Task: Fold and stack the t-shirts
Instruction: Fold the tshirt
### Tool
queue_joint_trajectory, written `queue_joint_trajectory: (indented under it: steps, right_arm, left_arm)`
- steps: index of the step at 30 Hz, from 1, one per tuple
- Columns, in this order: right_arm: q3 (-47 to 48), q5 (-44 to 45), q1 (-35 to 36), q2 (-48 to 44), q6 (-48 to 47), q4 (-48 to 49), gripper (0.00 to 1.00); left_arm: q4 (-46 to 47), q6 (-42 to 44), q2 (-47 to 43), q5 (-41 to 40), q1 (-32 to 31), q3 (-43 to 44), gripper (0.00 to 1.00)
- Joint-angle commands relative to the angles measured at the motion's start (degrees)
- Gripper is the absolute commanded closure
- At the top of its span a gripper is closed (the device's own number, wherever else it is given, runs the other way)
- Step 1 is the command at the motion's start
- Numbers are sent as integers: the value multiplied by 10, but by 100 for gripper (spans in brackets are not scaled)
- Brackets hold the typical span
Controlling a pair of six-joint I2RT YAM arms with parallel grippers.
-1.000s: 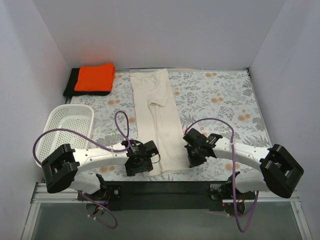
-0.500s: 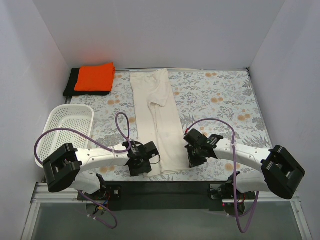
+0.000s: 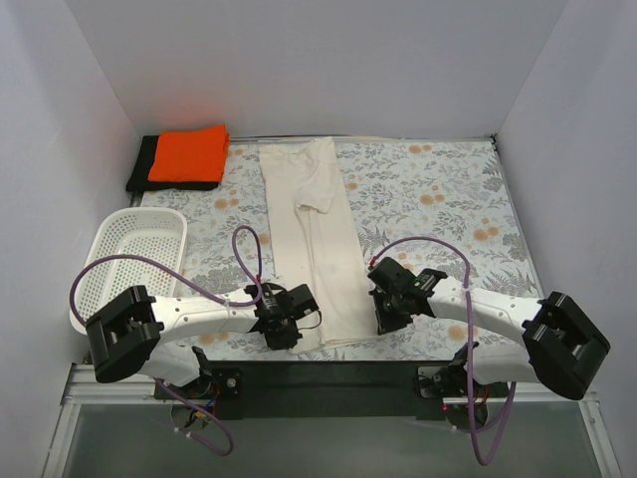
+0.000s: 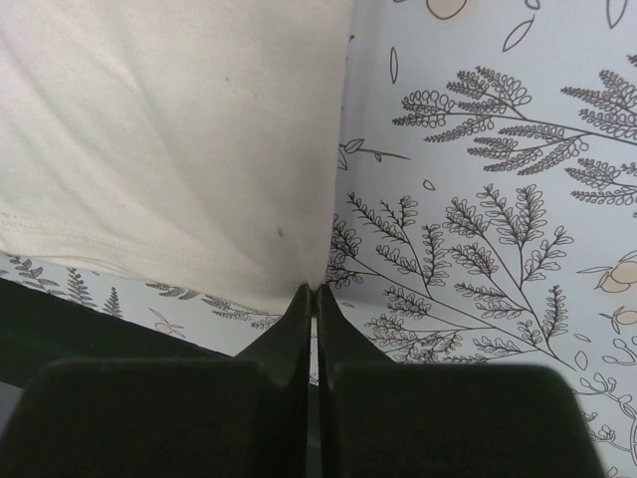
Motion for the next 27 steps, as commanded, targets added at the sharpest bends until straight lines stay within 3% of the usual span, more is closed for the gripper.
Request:
queue_joint_trajectory:
  steps: [1, 4, 16, 22, 27]
  right_arm:
    - [-16, -2, 0, -8, -18, -38, 99]
    - [-16, -20, -2, -18, -32, -63, 99]
    - [-3, -62, -5, -35, -77, -132, 99]
    - [96, -32, -14, -6, -97, -163, 99]
    - [209, 19, -53, 41, -127, -168, 99]
  left_arm:
    - [-17, -97, 24, 21, -13, -23, 96]
    - [-50, -99, 7, 26, -18, -23, 100]
    - [-93, -66, -20, 65, -18, -6, 100]
    - [-143, -75, -34, 24, -7, 56, 100]
    - [-122, -45, -71, -25, 70, 81, 100]
